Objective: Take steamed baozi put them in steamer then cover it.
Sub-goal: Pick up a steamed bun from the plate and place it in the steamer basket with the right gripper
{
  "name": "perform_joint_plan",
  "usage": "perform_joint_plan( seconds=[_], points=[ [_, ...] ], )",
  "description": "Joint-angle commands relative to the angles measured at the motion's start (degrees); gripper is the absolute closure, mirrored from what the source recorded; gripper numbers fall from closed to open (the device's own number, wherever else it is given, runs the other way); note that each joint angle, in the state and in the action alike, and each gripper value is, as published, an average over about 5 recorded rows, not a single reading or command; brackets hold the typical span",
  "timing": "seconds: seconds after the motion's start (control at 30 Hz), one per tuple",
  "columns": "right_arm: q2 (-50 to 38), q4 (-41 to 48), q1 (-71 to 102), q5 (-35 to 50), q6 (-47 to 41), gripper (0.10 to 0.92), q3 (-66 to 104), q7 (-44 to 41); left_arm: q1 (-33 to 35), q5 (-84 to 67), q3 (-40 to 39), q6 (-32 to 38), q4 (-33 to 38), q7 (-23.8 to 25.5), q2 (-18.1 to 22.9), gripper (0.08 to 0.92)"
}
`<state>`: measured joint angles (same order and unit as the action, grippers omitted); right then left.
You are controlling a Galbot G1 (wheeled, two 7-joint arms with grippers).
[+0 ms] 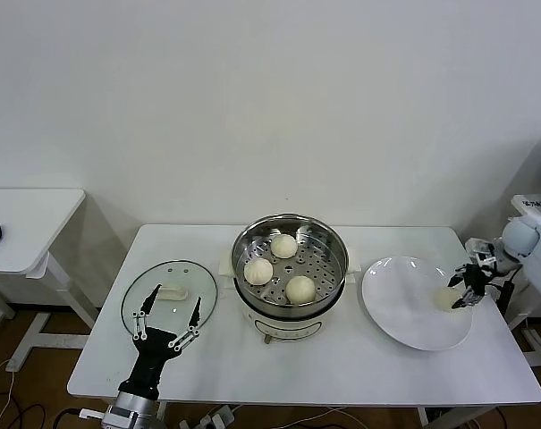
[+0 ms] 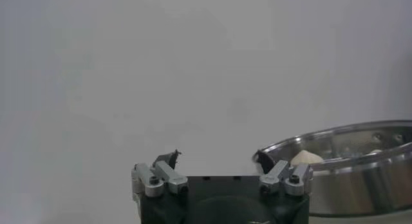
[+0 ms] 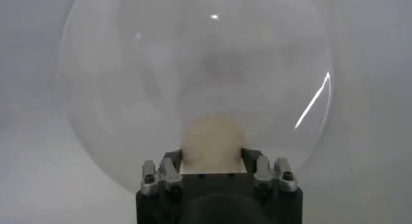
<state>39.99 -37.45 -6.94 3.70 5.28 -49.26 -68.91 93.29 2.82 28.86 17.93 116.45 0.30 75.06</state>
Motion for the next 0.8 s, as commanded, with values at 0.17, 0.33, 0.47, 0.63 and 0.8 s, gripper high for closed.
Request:
perform_joint_plan(
  seconds=[0.17,0.33,0.47,0.63,0.8],
  points=[
    [0.2,-15.3,-29.6,12.8,-3.5,0.373,-23.6,-10.9,-0.6,0.0,-1.0,-0.3,0.4,0.0,-0.3,0.177],
    [5.2,-23.6,-41.4,23.0,-7.1,0.372,-34.0,-11.3,-1.0,0.0,-1.5,-0.4,0.7,-0.1,-0.4,0.177],
    [9.0,-30.0,-44.7,29.6,-10.0,0.372,-37.3,-9.2,-1.0,0.1,-1.6,-0.3,0.7,-0.1,-0.6,0.177],
    [13.3,-34.9,-44.3,33.4,-12.5,0.372,-39.1,-5.1,-1.1,0.0,-1.7,-0.3,0.8,-0.2,-0.8,0.177],
    [17.3,-34.9,-41.9,33.9,-13.6,0.376,-39.6,-2.5,-1.1,0.0,-1.6,-0.2,0.7,-0.2,-0.7,0.177]
  ],
)
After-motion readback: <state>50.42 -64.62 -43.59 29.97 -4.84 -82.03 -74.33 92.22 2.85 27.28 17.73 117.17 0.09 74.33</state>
